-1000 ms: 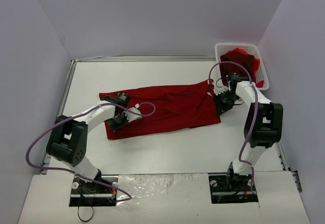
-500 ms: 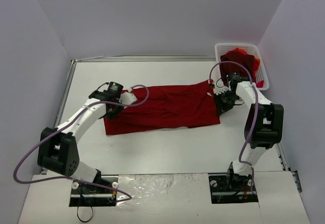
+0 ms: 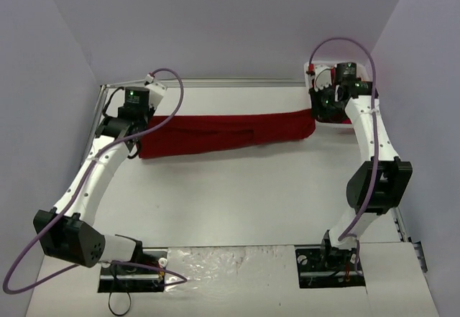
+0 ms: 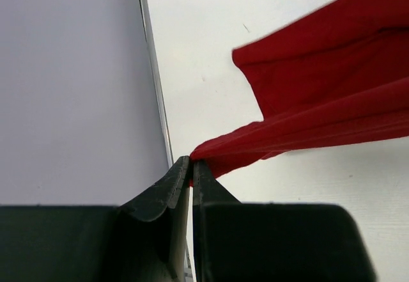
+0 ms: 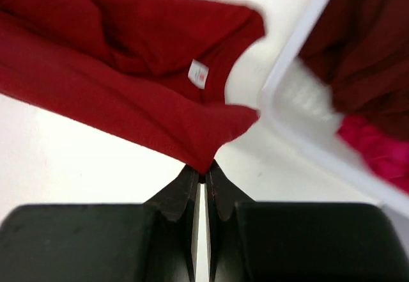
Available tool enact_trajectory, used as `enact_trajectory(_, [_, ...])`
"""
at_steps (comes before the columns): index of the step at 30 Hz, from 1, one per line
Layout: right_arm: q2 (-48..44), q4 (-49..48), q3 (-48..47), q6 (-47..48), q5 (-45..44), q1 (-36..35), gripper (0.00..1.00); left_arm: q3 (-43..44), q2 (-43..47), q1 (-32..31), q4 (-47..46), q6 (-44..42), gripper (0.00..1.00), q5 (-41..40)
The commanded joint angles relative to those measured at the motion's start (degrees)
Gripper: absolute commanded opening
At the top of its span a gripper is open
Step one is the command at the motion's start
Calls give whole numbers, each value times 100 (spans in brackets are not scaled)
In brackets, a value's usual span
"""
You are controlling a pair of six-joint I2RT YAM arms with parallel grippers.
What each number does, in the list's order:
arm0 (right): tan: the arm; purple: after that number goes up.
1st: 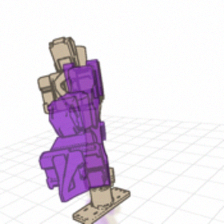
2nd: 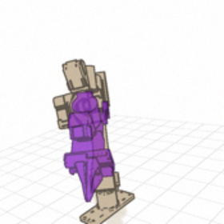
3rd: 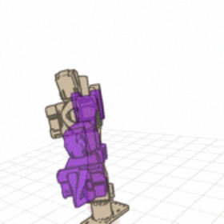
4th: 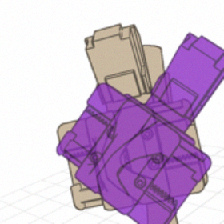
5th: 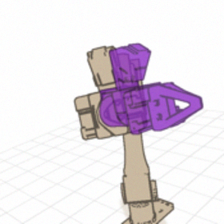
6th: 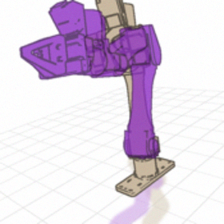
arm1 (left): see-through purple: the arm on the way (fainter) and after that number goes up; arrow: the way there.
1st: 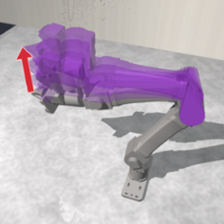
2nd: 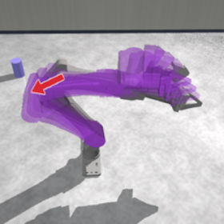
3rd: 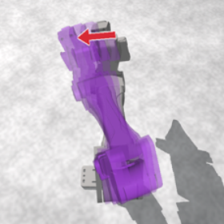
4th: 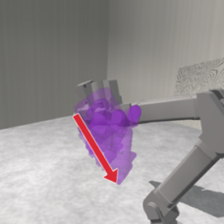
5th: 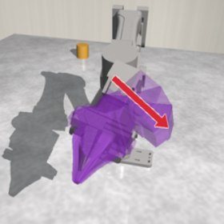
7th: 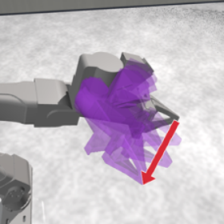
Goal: Fold and stack the t-shirts
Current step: Flatten out the tshirt
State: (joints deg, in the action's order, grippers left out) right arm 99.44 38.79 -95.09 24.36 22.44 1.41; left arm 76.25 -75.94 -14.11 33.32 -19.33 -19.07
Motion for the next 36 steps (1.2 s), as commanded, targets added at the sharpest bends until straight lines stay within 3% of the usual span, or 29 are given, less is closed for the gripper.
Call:
enact_trajectory(1, [102, 59, -834, -291, -266, 35, 0, 636, -26, 75, 157, 272, 2, -254])
enact_trajectory(9, [217, 77, -1811, -520, -178, 17, 0, 1340, 61, 128, 210, 255, 2, -572])
enact_trajectory(19, [-1645, 50, -388, -256, 182, -18, 0, 787, 1432, 128, 202, 351, 2, -62])
enact_trajectory(26, [-2543, -169, -624, -563, 156, -18, 0, 1278, 1583, 145, 447, 316, 2, -35])
enact_trajectory(31, [-2176, -336, -1213, -774, -80, -18, 0, 1709, 1486, 154, 526, 483, 2, -18])
enact_trajectory(36, [-779, -539, -1915, -924, -380, -27, 0, 1876, 661, 215, 237, 378, 2, -167])
